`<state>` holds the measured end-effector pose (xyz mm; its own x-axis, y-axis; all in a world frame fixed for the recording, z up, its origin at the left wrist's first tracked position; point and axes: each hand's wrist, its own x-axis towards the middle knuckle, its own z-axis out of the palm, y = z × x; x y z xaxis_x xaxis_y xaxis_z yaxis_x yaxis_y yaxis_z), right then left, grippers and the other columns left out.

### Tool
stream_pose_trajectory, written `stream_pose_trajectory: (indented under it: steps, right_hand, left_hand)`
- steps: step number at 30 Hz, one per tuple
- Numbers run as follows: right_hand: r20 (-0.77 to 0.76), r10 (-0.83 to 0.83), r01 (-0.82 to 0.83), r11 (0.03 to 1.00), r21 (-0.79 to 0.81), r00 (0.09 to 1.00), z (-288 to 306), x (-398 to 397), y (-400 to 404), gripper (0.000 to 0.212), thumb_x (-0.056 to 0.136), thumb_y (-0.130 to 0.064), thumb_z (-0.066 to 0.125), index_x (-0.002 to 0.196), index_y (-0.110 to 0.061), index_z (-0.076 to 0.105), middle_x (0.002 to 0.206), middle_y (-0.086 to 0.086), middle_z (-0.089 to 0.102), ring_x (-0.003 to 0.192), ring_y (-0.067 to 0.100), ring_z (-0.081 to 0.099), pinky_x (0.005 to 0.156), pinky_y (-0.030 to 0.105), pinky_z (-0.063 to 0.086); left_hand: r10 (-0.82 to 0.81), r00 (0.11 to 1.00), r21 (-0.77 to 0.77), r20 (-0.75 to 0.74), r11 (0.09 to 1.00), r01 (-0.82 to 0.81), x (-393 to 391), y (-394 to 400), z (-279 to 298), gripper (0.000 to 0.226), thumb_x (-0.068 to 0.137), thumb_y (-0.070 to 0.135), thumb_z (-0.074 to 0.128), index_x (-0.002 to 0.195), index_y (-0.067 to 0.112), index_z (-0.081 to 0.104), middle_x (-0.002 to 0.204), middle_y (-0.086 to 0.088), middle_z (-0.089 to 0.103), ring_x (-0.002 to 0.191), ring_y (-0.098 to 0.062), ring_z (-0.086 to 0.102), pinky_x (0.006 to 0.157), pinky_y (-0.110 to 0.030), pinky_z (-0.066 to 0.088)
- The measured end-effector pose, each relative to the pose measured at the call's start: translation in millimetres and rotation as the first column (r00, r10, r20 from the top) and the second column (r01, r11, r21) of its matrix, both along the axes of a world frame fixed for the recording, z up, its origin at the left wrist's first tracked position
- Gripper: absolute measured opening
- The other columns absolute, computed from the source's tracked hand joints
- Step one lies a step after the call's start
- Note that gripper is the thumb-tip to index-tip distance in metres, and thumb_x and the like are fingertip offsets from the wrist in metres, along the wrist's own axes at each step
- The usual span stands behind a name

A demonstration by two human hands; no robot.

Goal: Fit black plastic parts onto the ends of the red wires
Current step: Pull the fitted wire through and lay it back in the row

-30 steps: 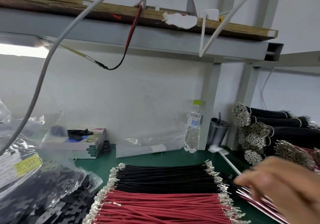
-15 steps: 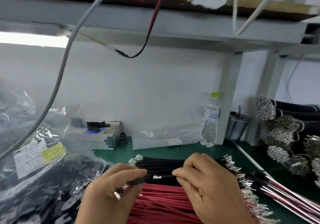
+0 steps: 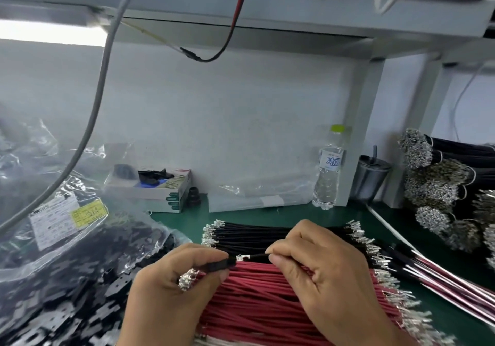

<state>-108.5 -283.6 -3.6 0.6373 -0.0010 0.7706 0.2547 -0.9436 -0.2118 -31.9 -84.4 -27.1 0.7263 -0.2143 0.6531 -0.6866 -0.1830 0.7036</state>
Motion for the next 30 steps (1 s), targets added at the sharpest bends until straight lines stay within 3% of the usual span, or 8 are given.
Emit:
stream_pose_trajectory:
  steps: [3,7,16,22,27,30]
  right_hand:
    - [-0.019,-0.009,0.008,0.999,-0.045,1.000,1.1,-0.7,1.9,0.023,0.095,-0.042,0.053,0.085,-0.035,0.072,0.079,-0.017,0.054,0.072,-0.001,0.053,0.061,0.012,0.044]
    - [-0.011,-0.020,0.019,0.996,-0.084,1.000,1.6,-1.0,2.8,0.024,0.096,-0.039,0.052,0.083,-0.032,0.071,0.078,-0.016,0.052,0.071,0.000,0.052,0.058,0.017,0.047]
    - [-0.066,0.035,-0.038,0.998,-0.043,0.997,-2.8,0.1,4.0,0.022,0.096,-0.043,0.053,0.088,-0.035,0.072,0.080,-0.017,0.051,0.074,-0.001,0.050,0.061,0.012,0.038]
    - [-0.112,0.020,-0.027,0.998,-0.061,0.993,-6.2,1.8,8.1,0.021,0.095,-0.043,0.052,0.088,-0.037,0.071,0.081,-0.018,0.050,0.074,-0.002,0.050,0.060,0.011,0.038]
    - [-0.166,0.057,-0.056,0.998,0.009,0.984,-8.5,0.6,7.5,0.021,0.095,-0.045,0.052,0.090,-0.036,0.071,0.082,-0.018,0.053,0.079,0.001,0.054,0.063,0.011,0.038]
    - [-0.190,0.107,-0.104,0.994,0.028,0.976,-12.8,3.2,13.0,0.022,0.095,-0.044,0.052,0.091,-0.034,0.071,0.084,-0.018,0.053,0.079,0.001,0.053,0.064,0.013,0.039]
  left_hand:
    - [-0.009,1.000,-0.003,0.001,1.000,0.009,0.7,1.0,0.4,0.038,0.057,-0.003,0.093,0.072,0.031,0.083,0.076,0.017,0.077,0.070,-0.002,0.072,0.073,-0.005,0.050]
    - [-0.097,0.995,-0.026,-0.019,0.995,0.096,-0.2,2.8,4.3,0.022,0.059,0.021,0.085,0.073,0.038,0.083,0.081,0.015,0.078,0.072,-0.006,0.074,0.074,-0.011,0.054]
    - [-0.283,0.934,-0.069,-0.218,0.959,0.274,10.0,10.4,-0.4,0.019,0.063,0.017,0.087,0.079,0.028,0.086,0.086,-0.003,0.080,0.078,-0.020,0.076,0.078,-0.032,0.062]
    - [-0.261,0.950,-0.007,-0.169,0.964,0.264,14.8,12.4,-5.0,0.022,0.066,0.020,0.088,0.080,0.036,0.084,0.084,0.004,0.079,0.072,-0.010,0.073,0.067,-0.016,0.056]
    - [-0.262,0.950,-0.003,-0.172,0.964,0.266,15.5,13.9,-4.4,0.026,0.069,0.023,0.093,0.087,0.039,0.084,0.085,0.001,0.079,0.071,-0.017,0.072,0.066,-0.026,0.059]
    - [-0.238,0.960,0.051,-0.145,0.968,0.248,13.9,12.4,-4.5,0.028,0.069,0.015,0.091,0.083,0.039,0.084,0.084,0.005,0.079,0.071,-0.014,0.072,0.067,-0.022,0.058]
